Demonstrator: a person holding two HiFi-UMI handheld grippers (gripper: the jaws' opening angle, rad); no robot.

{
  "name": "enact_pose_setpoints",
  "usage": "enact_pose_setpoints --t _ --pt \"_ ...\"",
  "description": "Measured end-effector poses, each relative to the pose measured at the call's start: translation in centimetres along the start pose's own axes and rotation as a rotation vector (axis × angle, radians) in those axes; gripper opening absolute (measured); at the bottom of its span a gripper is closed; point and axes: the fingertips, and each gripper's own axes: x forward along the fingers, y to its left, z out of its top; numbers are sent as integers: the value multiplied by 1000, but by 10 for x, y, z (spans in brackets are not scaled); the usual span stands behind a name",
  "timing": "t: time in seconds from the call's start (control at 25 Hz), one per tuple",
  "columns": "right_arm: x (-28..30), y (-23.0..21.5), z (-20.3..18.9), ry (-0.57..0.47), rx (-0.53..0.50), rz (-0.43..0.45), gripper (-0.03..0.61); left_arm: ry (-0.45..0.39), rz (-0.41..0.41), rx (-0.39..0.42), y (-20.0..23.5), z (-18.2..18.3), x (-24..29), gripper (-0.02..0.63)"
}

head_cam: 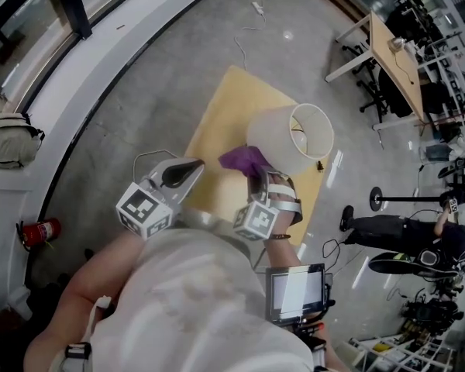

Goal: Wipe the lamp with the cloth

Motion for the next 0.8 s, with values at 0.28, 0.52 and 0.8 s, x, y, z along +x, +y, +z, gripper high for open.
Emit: enact_pose_setpoints --t 0.28,0.52,0.8 --pt "-46 -76 27 -78 -75 -132 84 -22 26 16 9 2 -6 0" --pt "-69 -144 26 -32 -253 -158 84 -16 7 53 4 6 -6 0" --pt "-48 -153 12 83 -469 240 83 -45 -29 103 -10 22 -4 0"
